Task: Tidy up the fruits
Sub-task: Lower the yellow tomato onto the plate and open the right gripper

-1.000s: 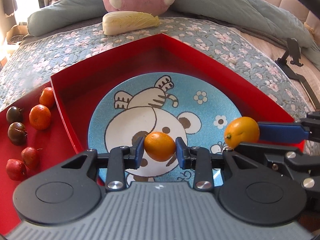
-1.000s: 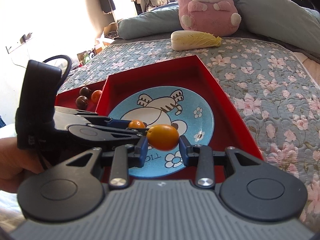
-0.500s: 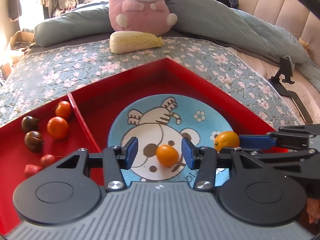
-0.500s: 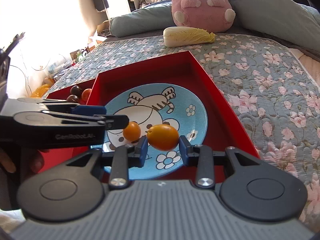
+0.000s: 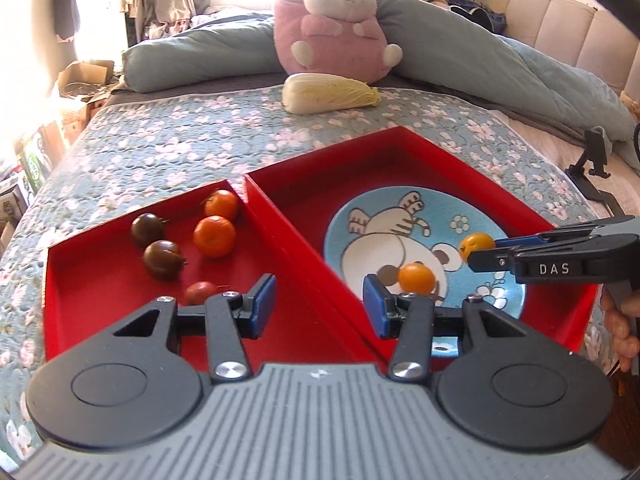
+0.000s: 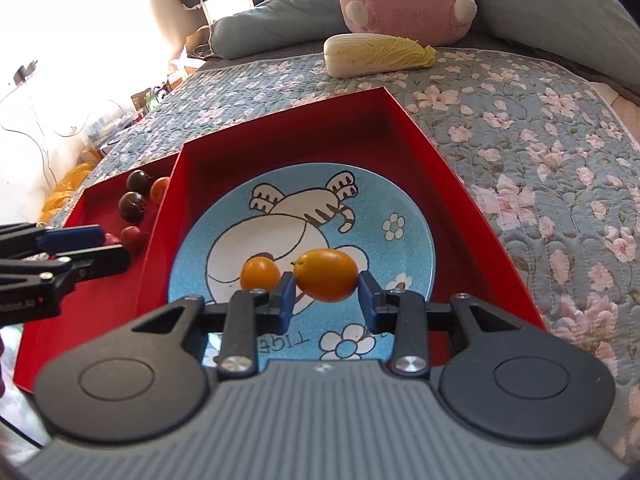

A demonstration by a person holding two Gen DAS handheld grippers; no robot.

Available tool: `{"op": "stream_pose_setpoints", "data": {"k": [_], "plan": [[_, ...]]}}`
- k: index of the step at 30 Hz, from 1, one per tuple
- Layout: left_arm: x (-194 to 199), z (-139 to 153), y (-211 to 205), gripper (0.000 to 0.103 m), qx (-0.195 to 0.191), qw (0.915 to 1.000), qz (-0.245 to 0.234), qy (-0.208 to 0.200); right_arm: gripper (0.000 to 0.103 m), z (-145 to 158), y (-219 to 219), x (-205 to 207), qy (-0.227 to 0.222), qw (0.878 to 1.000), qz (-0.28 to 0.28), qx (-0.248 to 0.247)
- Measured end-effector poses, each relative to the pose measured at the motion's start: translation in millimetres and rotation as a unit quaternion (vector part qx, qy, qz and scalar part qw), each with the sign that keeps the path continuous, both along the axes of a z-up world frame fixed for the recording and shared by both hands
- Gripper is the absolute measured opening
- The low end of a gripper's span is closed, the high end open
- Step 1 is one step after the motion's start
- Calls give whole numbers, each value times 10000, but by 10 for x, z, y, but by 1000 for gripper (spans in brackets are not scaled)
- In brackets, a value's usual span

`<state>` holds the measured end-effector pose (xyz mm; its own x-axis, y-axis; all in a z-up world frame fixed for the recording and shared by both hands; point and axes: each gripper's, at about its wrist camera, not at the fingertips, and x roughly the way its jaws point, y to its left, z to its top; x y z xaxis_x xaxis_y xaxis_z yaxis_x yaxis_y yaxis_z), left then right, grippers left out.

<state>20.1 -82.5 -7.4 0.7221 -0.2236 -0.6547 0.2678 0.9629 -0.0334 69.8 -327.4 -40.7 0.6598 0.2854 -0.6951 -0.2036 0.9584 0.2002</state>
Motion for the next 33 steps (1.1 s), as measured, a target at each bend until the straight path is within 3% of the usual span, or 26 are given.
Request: {"op": "stream_pose_setpoints", "data": {"k": [19,33], "plan": [[-54,-68,148,54,-43,9997,233,49,37,16,144,111,-47,9998,-74,-153],[-102,-45,245,59,-136,9994,305,8,37,265,267,-75,-369,9993,39,4]]}}
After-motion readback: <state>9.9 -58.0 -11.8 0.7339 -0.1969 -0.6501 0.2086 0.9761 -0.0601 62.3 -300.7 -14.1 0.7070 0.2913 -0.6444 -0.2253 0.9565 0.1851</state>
